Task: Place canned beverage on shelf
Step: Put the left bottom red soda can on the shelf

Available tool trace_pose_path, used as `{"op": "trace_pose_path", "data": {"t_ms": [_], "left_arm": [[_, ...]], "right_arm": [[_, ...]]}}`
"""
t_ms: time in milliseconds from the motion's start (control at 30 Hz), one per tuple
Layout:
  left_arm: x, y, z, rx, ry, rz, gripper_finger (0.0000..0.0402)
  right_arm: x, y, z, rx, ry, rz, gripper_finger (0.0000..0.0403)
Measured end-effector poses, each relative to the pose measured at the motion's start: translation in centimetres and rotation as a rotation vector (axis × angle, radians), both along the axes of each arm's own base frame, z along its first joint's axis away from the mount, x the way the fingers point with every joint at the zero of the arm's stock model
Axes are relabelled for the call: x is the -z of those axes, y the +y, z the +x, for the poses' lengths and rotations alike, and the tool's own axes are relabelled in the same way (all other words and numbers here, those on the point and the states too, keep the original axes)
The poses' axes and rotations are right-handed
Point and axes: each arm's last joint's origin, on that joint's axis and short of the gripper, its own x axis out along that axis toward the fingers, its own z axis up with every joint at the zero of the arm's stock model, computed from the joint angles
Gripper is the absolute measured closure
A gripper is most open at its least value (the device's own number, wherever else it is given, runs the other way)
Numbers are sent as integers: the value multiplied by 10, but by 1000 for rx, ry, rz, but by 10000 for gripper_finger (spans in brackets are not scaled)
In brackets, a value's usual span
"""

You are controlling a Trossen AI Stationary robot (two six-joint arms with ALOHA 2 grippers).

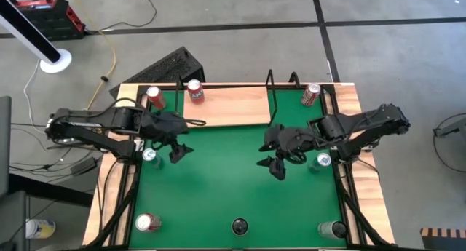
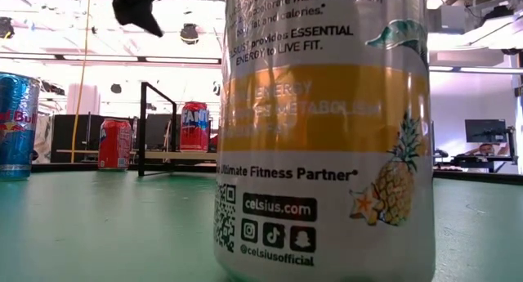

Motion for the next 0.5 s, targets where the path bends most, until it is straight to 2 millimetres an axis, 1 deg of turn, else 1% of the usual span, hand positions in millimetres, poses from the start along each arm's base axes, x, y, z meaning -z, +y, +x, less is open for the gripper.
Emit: {"op": "trace_pose_path", "data": {"t_ms": [133,200,267,367,433,500], "left_arm": [[5,-3,11,82,4,-37,40],[6,-7,15,143,6,-103,40],[5,-14,19,233,-13,-217,40],[-4,-32,22,369,-102,-348,40],[-14,-44,24,427,-181,-380,40],[-26,-55,22,465,-222,-397,40]], "right_arm": [[0,1,0,-2,-5,2,128],[0,-1,0,4,-4,1,128],[0,-3,1,17,-6,-2,128],[0,-9,3,26,-6,-13,128],[0,-12,3,24,-10,-29,128],[-1,-17,5,29,-12,-43,128]]}}
